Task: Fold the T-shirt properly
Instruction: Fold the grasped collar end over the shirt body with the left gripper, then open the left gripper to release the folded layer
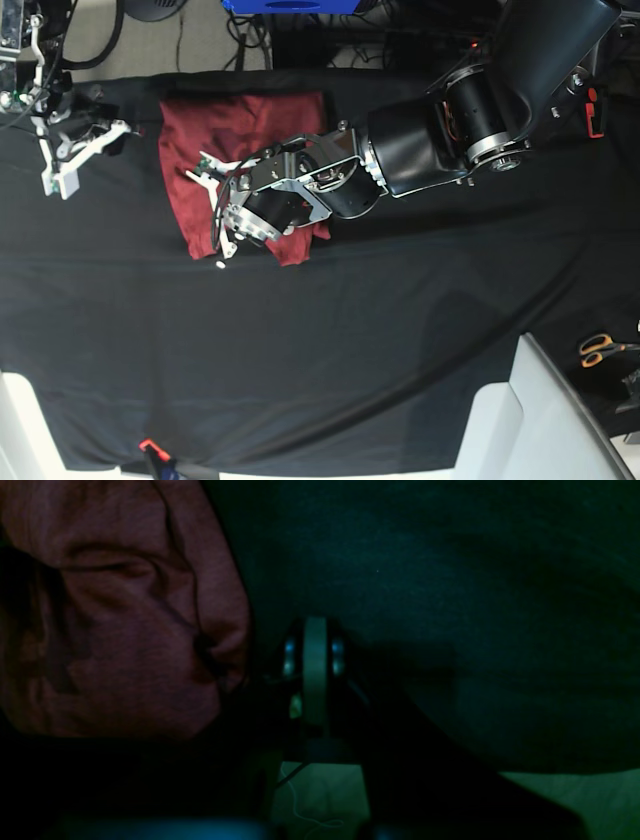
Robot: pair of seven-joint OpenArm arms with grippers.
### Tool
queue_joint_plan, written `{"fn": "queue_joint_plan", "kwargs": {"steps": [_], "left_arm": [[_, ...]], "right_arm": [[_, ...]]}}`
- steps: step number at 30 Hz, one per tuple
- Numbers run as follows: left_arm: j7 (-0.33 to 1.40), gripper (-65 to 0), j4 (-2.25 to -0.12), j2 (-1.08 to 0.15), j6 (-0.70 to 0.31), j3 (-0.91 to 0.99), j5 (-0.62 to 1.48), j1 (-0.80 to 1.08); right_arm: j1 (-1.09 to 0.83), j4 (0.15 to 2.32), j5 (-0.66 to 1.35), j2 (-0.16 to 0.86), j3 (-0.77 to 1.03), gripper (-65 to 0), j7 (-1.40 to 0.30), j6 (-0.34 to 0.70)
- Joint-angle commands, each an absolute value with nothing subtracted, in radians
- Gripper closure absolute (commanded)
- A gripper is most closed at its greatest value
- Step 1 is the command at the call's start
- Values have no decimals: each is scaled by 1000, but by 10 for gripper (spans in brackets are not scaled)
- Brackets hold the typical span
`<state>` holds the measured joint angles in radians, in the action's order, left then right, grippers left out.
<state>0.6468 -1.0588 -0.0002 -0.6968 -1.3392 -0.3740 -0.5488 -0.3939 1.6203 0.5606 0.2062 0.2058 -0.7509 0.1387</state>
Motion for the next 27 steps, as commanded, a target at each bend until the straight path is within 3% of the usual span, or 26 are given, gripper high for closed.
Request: {"fn": "queue_joint_plan", "kwargs": {"steps": [1, 4, 7, 10, 16, 23, 27], "left_arm": [[661, 0, -1064, 7, -698, -1333, -386, -573], [668, 0, -1066, 7, -698, -1326, -381, -588], [693, -217, -1067, 7, -698, -1326, -375, -602], [693, -388, -1069, 7, -698, -1326, -375, -616], [693, -647, -1075, 7, -698, -1326, -375, -630], [696, -650, -1152, 4, -698, -1222, -378, -674], [805, -650, -1300, -1, -698, -1110, -386, -673]], "right_arm": [[-389, 1633, 568, 216, 211, -8, -736, 143], [-389, 1633, 568, 216, 211, -8, -736, 143], [-389, 1633, 568, 216, 211, -8, -736, 143], [-389, 1633, 568, 216, 209, -8, -736, 143], [-389, 1633, 568, 216, 209, -8, -734, 143], [-389, 1633, 568, 216, 206, -8, -734, 143], [-387, 1633, 568, 216, 205, -8, -734, 143]]}}
